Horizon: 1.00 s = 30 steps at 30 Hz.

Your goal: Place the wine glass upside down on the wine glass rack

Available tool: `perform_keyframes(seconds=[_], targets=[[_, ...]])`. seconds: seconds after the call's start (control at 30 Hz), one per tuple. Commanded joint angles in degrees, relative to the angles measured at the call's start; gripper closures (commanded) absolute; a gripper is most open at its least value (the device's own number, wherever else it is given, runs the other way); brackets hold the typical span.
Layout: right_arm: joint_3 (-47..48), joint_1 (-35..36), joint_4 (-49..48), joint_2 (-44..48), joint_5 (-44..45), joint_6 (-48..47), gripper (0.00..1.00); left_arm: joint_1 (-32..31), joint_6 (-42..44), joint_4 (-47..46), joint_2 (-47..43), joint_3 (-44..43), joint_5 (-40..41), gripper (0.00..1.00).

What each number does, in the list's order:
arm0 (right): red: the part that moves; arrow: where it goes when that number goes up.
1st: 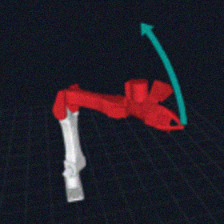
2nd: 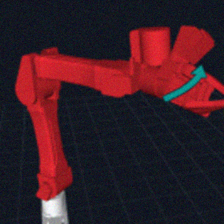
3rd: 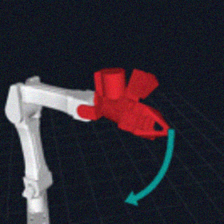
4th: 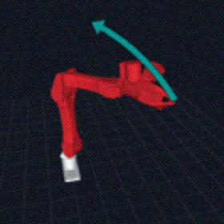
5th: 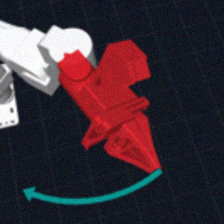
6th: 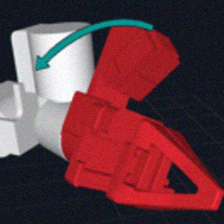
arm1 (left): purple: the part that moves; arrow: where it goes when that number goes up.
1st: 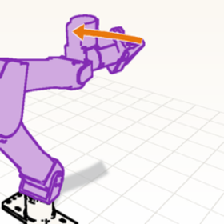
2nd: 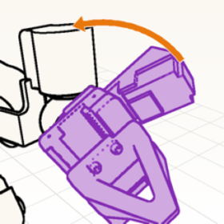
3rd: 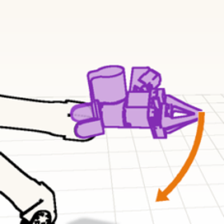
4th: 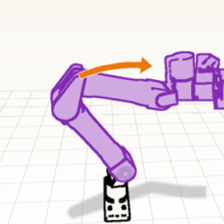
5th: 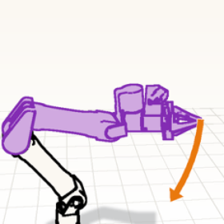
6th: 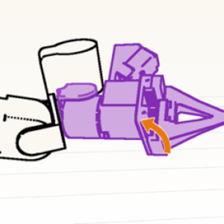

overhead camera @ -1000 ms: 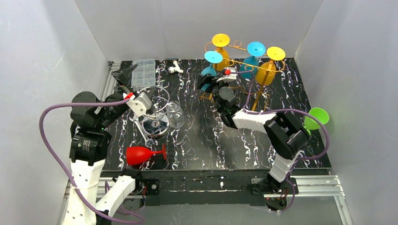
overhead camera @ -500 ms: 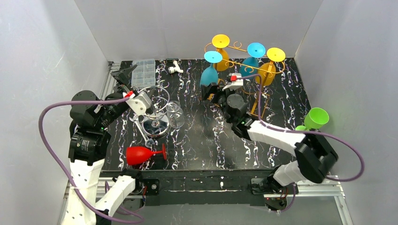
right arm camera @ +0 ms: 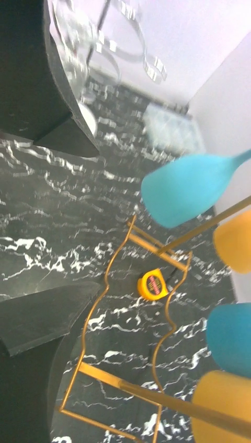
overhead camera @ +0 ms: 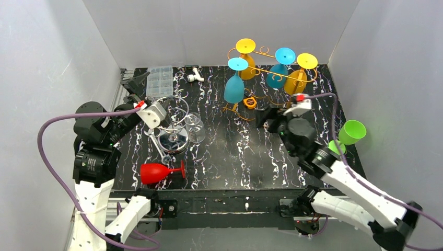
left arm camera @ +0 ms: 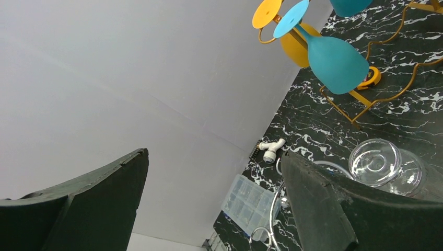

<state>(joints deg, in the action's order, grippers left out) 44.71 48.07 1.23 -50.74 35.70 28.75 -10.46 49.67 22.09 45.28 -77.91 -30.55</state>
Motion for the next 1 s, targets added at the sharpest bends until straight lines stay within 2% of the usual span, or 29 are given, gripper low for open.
perform_keyframes(seconds=[0.0,0.1,0.17,0.23,0.37,0.53,0.67,0.83,0.97], targets=[[5.22,-0.09,7.71,11.50,-4.72,-3.07,0.02,0.09,-1.69,1.76,0.57,-3.04,1.11,0.02],[21.13,-0.08,33.67,1.55,8.37,0.91,0.05,0.09,-1.93,1.69,1.01,-3.64,1.28,0.02],[29.53,-0.09,46.96,-7.37,13.32,4.32,0.08,0.09,-1.88,1.13,1.13,-3.66,1.41,0.02],[35.02,-0.09,54.14,-14.37,16.63,6.33,0.02,0.04,-1.85,0.90,1.01,-3.52,1.38,0.02],[41.27,-1.27,68.08,-21.78,24.39,17.64,0.02,0.09,-1.79,0.69,0.16,-2.78,1.13,0.02],[34.68,-3.94,66.64,-12.70,27.05,25.39,0.02,0.09,-0.08,0.59,-0.90,-1.17,0.97,0.02],[28.62,-9.43,62.30,-7.04,25.21,21.91,0.08,0.09,0.77,0.41,-1.33,-0.74,0.43,0.02],[25.20,-21.33,62.66,-12.87,22.95,18.08,0.06,0.09,-0.04,0.71,-0.93,-0.87,0.18,0.02],[21.34,-34.64,51.00,-8.81,16.07,9.31,0.09,0.09,-0.21,0.67,-0.89,-0.78,0.64,0.02]])
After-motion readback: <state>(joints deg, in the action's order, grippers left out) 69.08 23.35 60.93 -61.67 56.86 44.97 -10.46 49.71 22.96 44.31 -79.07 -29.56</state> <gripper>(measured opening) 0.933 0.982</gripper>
